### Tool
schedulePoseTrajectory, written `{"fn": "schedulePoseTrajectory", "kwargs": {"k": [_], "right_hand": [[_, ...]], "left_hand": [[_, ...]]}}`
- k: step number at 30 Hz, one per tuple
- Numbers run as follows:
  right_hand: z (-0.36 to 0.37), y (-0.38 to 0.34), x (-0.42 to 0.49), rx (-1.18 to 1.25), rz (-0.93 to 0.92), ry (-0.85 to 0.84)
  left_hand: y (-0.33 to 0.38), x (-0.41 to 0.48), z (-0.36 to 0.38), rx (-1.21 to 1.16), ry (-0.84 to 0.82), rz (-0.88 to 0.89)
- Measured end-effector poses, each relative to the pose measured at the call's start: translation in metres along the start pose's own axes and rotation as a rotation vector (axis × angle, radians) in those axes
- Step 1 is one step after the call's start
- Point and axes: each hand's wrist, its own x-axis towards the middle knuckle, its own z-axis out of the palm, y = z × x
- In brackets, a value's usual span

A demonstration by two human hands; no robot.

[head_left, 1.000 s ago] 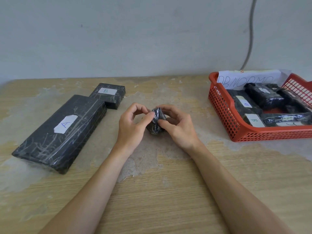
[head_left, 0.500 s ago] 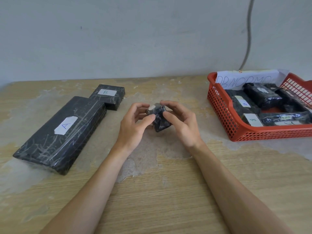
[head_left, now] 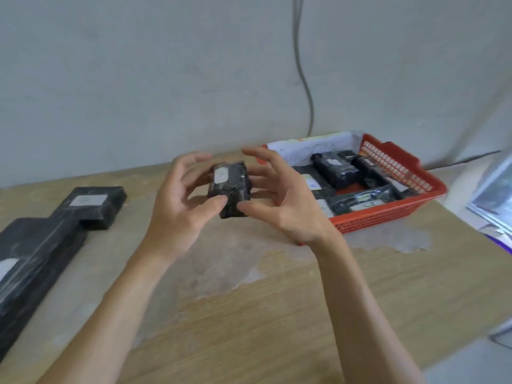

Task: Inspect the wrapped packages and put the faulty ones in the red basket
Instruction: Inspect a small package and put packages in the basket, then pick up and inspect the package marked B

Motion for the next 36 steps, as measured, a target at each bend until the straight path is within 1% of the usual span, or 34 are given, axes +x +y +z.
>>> {"fn": "schedulePoseTrajectory", "kwargs": {"k": [2, 4, 6, 7, 8, 10, 12, 15, 16, 17, 19, 21, 25, 28, 30, 32, 34, 36], "right_hand": [[-0.040, -0.003, -0.006, -0.074, -0.034, 0.032], [-0.081, 0.000, -0.013, -0.124, -0.046, 0.117], [-0.120, 0.008, -0.020, -0.146, -0.020, 0.279], [-0.138, 0.012, -0.023, -0.151, 0.007, 0.377], [-0.155, 0.018, -0.026, -0.156, 0.040, 0.470], [-0.186, 0.027, -0.031, -0.178, 0.102, 0.601], [-0.210, 0.035, -0.032, -0.251, 0.177, 0.649], [-0.226, 0.049, -0.023, -0.372, 0.251, 0.576], [-0.228, 0.054, -0.017, -0.411, 0.258, 0.523], [-0.228, 0.059, -0.012, -0.465, 0.261, 0.463], [-0.227, 0.066, 0.000, -0.606, 0.269, 0.350], [-0.225, 0.068, 0.009, -0.723, 0.281, 0.243], [-0.220, 0.073, 0.022, -0.885, 0.368, 0.010], [-0.208, 0.084, 0.033, -1.013, 0.387, -0.022], [-0.203, 0.087, 0.037, -1.052, 0.390, -0.046], [-0.206, 0.079, 0.036, -1.021, 0.414, -0.110], [-0.212, 0.063, 0.032, -0.951, 0.451, -0.153], [-0.212, 0.050, 0.026, -0.958, 0.467, -0.182]], "left_hand": [[0.010, 0.026, 0.033, 0.040, -0.138, 0.021], [0.011, 0.052, 0.069, 0.050, -0.282, -0.003], [0.002, 0.078, 0.104, 0.067, -0.417, -0.058], [-0.004, 0.089, 0.122, 0.117, -0.466, -0.076], [-0.011, 0.100, 0.139, 0.209, -0.506, -0.080], [-0.026, 0.117, 0.169, 0.468, -0.590, -0.064], [-0.040, 0.129, 0.194, 0.685, -0.663, -0.028], [-0.058, 0.141, 0.214, 1.024, -0.843, 0.008], [-0.063, 0.142, 0.216, 1.103, -0.883, -0.022], [-0.065, 0.143, 0.216, 1.124, -0.908, -0.074], [-0.067, 0.141, 0.215, 1.068, -0.925, -0.158], [-0.067, 0.139, 0.214, 1.040, -0.921, -0.196], [-0.069, 0.139, 0.214, 1.034, -0.925, -0.268], [-0.069, 0.139, 0.214, 1.044, -0.930, -0.285], [-0.068, 0.138, 0.214, 1.049, -0.935, -0.281], [-0.067, 0.138, 0.213, 1.040, -0.924, -0.272], [-0.064, 0.137, 0.212, 1.021, -0.886, -0.237], [-0.056, 0.135, 0.207, 1.023, -0.826, -0.176]]}}
